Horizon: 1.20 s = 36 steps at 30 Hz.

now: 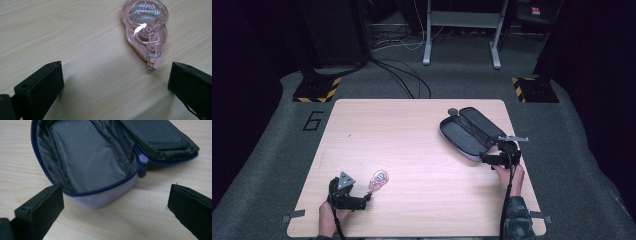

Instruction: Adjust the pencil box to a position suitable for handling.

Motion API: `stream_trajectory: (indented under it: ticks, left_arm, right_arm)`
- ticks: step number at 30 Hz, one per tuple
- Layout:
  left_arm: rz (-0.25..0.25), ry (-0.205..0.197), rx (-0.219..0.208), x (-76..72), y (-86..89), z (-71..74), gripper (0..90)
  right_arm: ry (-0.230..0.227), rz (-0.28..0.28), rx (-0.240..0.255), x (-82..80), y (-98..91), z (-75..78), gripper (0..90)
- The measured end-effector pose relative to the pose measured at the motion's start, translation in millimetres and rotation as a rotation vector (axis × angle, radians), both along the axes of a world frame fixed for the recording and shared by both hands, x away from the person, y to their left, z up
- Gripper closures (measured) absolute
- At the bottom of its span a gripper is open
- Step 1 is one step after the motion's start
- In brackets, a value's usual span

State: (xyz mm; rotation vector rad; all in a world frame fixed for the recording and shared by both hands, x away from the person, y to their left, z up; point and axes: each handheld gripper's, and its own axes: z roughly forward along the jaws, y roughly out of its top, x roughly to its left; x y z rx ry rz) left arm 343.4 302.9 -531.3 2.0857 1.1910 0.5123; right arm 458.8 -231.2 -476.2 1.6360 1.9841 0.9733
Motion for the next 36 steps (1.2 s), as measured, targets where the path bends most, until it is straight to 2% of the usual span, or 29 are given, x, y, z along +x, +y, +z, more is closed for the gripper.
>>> stream_trajectory:
  ticks: [5,10,13,15,17,21,25,27,36]
  left_arm:
    - [-0.004,0.002,0.006,0.0,0.4,0.2,0.2]
    - [0.0,0.0,-0.001,0.0,0.0,0.0,0.2]
    - [-0.001,0.0,0.001,0.0,0.1,0.0,0.2]
    - [-0.002,0.001,0.0,0.0,0.2,0.0,0.2]
    - [0.001,0.0,-0.002,0.0,-0.1,-0.1,0.2]
    - [0.001,-0.004,0.002,0.2,0.1,0.0,0.2]
    - [0.001,-0.01,0.006,0.7,0.6,-0.1,0.3]
    - [0.002,-0.01,0.006,0.7,0.6,-0.1,0.3]
    - [0.002,-0.009,0.006,0.7,0.6,-0.1,0.3]
  right_arm:
    - [0.014,-0.023,0.011,14.2,6.6,0.4,0.6]
    - [0.034,-0.069,0.009,26.9,8.9,-5.5,14.3]
    - [0.101,-0.1,0.029,33.4,11.0,-14.3,15.7]
    - [0.104,-0.099,0.022,34.3,10.5,-15.8,21.6]
    - [0.121,-0.128,0.024,34.7,12.0,-17.6,27.1]
    - [0.125,-0.148,0.011,35.1,14.5,-19.5,39.9]
    - [0.131,-0.149,-0.041,37.2,18.8,-23.4,52.2]
    - [0.13,-0.168,-0.04,36.3,18.4,-23.1,58.3]
    - [0.118,-0.197,-0.047,35.5,15.6,-23.7,71.7]
